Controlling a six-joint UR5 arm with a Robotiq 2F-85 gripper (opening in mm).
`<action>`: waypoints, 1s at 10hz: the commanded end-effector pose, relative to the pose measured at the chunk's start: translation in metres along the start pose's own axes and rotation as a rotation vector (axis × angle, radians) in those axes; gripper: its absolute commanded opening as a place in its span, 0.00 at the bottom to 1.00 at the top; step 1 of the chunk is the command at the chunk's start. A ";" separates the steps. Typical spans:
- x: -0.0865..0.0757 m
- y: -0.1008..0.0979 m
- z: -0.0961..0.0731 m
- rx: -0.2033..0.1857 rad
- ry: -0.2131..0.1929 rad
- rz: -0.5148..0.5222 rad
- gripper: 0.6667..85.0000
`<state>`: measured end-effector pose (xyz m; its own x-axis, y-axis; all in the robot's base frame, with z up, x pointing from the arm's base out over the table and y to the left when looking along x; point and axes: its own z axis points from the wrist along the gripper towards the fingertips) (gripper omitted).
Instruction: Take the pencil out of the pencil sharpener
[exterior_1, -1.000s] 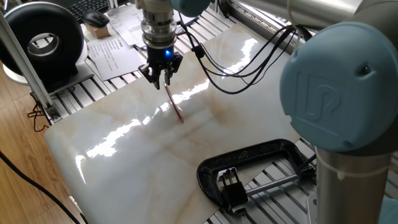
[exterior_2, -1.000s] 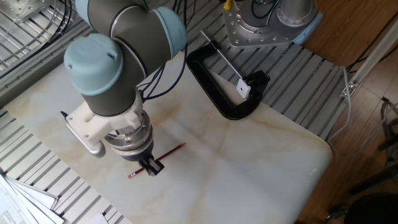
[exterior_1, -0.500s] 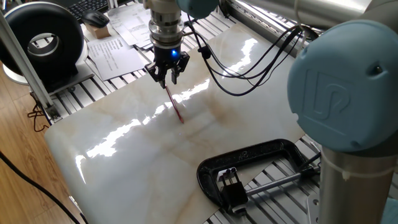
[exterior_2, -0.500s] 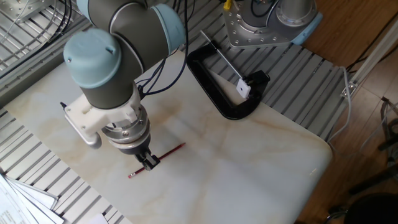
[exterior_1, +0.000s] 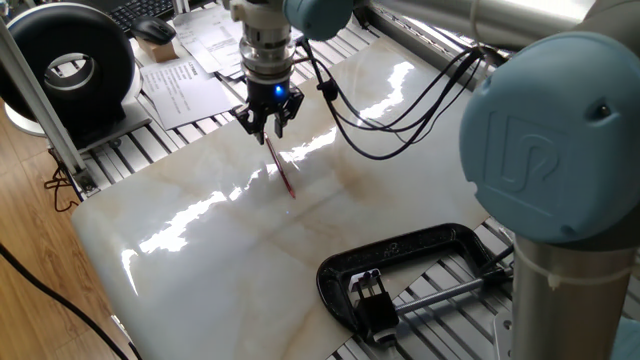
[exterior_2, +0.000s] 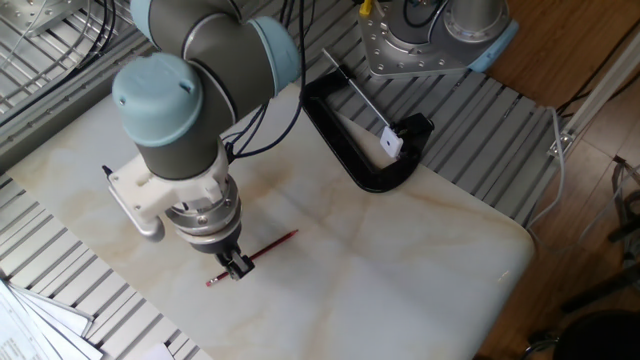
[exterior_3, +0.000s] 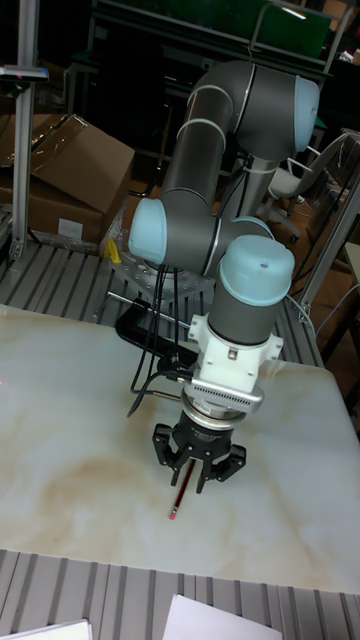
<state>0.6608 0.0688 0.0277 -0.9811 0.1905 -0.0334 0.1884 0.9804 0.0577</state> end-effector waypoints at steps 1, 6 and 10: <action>0.005 0.005 0.000 -0.019 0.020 0.000 0.45; 0.006 0.006 -0.002 -0.015 0.012 0.002 0.36; -0.004 -0.004 -0.009 -0.010 -0.019 0.030 0.38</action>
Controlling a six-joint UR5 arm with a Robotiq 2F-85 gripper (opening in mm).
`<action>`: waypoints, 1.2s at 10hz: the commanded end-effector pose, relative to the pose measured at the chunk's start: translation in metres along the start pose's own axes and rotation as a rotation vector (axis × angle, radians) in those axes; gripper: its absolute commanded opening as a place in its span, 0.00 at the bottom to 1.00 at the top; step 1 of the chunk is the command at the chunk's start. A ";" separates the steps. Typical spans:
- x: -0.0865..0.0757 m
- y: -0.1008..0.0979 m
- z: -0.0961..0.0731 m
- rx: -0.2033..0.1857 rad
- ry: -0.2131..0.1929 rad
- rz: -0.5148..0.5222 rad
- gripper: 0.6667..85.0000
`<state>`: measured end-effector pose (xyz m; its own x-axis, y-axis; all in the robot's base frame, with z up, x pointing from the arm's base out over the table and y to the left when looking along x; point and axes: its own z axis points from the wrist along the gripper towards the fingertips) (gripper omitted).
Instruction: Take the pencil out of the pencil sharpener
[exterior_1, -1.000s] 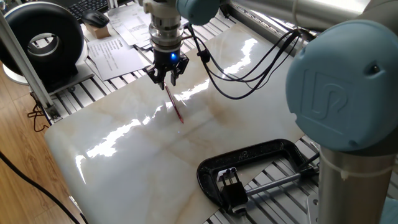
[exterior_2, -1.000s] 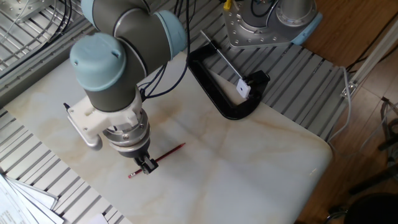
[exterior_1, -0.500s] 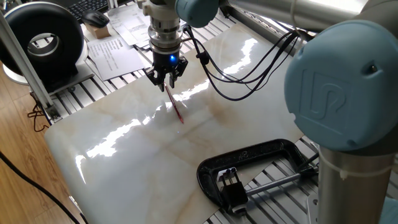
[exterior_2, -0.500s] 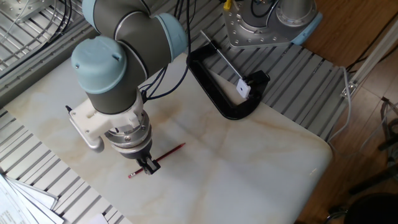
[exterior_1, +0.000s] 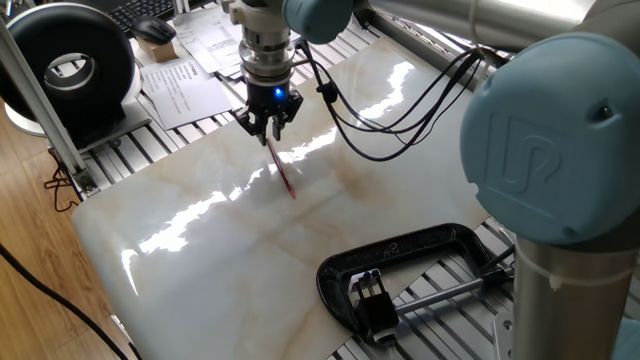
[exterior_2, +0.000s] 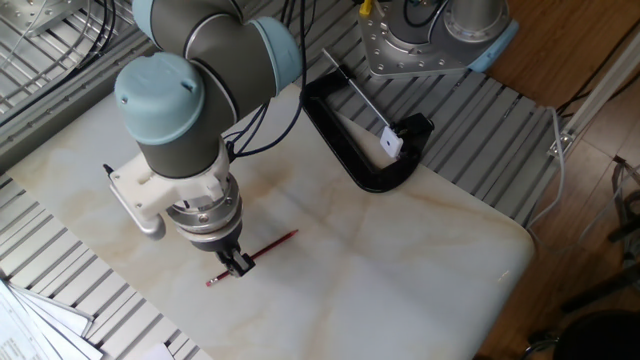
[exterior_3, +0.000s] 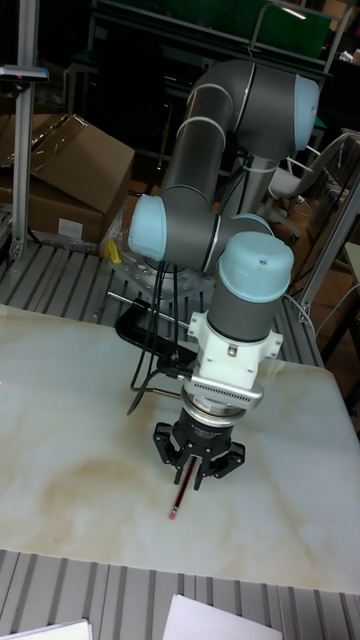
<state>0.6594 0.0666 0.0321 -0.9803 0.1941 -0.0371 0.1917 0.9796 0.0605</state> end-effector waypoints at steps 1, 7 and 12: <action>-0.007 -0.002 -0.004 -0.006 -0.023 0.028 0.38; 0.005 0.019 -0.005 -0.085 0.023 0.032 0.39; 0.007 0.006 0.015 -0.028 0.032 0.050 0.34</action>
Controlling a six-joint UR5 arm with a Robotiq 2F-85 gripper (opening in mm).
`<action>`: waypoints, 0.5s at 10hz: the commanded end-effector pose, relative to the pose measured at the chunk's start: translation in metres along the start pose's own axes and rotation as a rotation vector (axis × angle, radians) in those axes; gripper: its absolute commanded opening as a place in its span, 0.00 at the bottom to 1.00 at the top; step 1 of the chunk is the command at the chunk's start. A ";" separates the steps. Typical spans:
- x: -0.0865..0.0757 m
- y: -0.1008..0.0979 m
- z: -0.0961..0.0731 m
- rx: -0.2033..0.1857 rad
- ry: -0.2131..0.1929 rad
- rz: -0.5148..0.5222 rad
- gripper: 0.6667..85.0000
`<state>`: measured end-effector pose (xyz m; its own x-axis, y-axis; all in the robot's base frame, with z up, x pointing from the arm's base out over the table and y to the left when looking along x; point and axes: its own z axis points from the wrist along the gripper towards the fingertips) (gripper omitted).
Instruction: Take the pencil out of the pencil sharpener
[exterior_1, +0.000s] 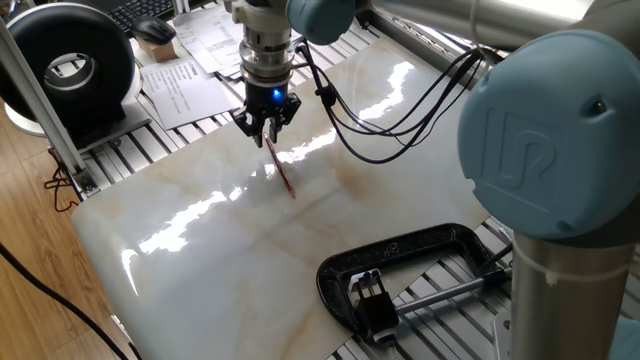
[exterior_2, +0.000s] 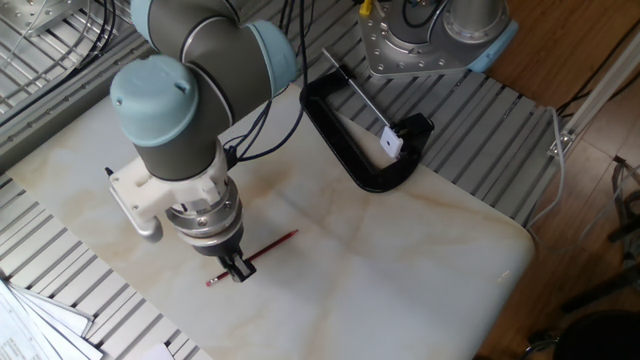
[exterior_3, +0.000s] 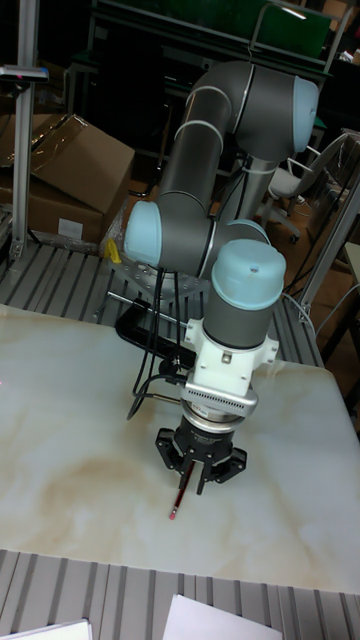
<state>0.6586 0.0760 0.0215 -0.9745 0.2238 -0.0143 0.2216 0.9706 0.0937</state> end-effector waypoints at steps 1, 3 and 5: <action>0.005 -0.003 0.005 0.006 0.006 0.018 0.34; 0.008 -0.005 0.012 0.024 -0.006 0.011 0.33; 0.009 -0.005 0.017 0.051 -0.019 0.023 0.34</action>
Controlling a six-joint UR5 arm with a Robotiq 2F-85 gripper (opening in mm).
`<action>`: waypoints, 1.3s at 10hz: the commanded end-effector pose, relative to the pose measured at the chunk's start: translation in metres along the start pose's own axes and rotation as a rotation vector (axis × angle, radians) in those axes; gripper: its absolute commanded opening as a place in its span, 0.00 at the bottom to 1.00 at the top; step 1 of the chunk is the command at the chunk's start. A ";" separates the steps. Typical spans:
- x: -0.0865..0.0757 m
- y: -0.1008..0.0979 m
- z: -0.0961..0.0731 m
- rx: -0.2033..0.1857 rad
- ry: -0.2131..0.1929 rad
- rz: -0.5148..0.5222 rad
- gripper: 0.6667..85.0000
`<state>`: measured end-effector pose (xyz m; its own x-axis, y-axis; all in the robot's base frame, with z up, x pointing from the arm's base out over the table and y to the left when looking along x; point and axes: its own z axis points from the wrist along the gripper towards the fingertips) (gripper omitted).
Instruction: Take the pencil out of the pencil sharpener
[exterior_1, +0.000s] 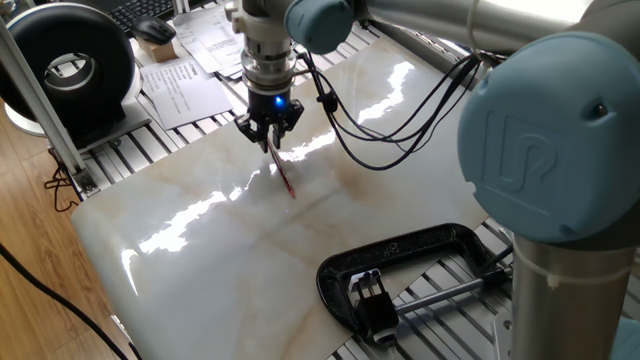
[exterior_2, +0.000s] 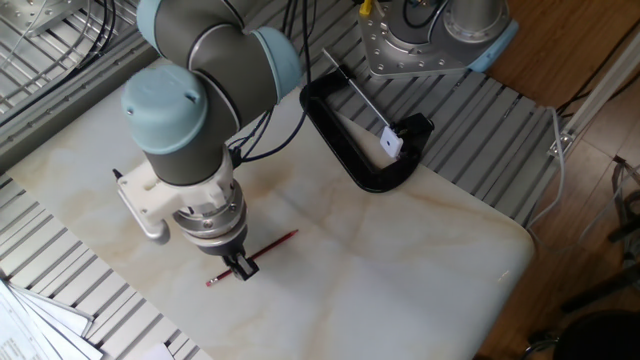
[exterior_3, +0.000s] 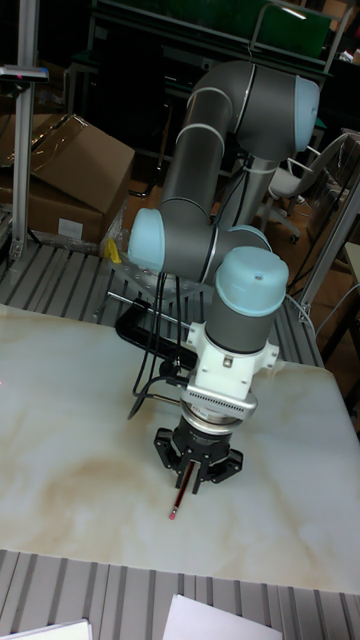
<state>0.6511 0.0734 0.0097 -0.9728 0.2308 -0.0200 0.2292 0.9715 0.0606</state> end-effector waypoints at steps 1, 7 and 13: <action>0.002 -0.002 0.007 0.040 -0.022 0.031 0.34; 0.006 0.000 0.006 0.024 -0.013 0.027 0.34; 0.003 0.001 0.004 0.020 -0.027 0.009 0.13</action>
<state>0.6461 0.0753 0.0032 -0.9702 0.2385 -0.0433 0.2374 0.9710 0.0290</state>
